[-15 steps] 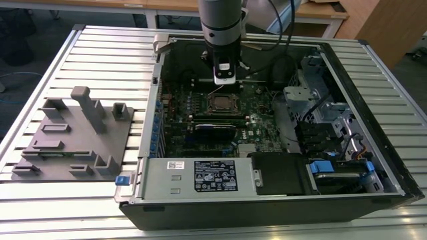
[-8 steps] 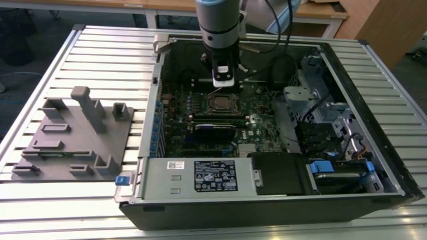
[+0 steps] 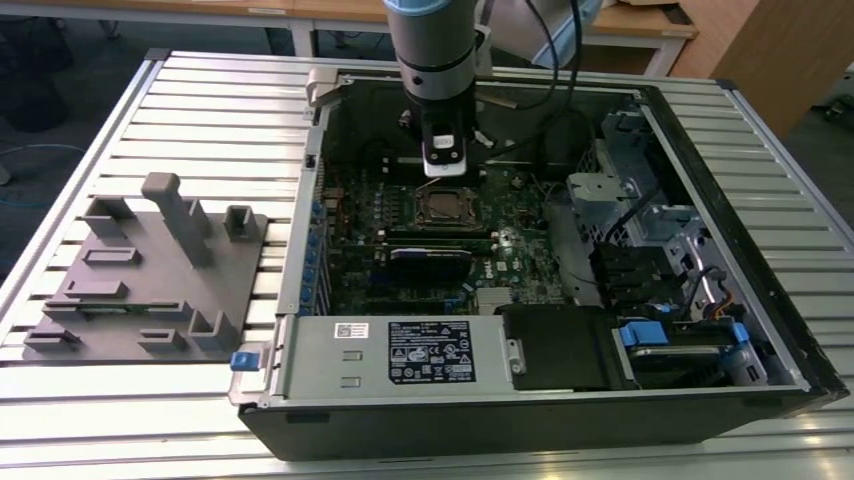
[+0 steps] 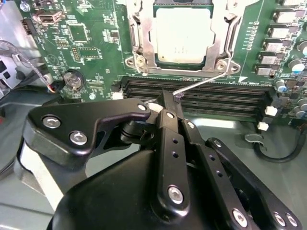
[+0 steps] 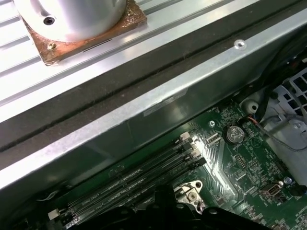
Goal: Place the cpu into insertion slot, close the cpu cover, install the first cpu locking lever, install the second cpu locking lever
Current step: 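Install the first cpu locking lever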
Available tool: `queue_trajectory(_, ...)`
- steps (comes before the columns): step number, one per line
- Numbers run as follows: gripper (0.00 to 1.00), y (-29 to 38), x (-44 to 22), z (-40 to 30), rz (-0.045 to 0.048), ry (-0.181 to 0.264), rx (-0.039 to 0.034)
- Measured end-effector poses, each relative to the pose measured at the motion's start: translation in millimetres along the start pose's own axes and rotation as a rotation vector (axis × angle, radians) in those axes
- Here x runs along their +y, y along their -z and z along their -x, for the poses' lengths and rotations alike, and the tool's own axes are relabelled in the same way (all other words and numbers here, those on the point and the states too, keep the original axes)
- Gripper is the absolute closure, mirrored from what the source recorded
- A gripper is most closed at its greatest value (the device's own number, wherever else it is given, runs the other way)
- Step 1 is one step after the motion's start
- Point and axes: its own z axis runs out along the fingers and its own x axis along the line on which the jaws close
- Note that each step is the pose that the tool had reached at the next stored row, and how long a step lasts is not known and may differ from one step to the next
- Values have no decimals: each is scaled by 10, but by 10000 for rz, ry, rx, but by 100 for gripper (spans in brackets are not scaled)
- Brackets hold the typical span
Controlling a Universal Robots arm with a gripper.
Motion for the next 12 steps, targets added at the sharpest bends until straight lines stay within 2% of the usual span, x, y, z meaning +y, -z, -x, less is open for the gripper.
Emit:
queue_trajectory(4,90,-7,-29,-47,-21,8,-24)
queue_trajectory(11,90,-52,-41,-52,-237,63,-154)
queue_trajectory(12,90,-52,-41,-52,-246,66,-159)
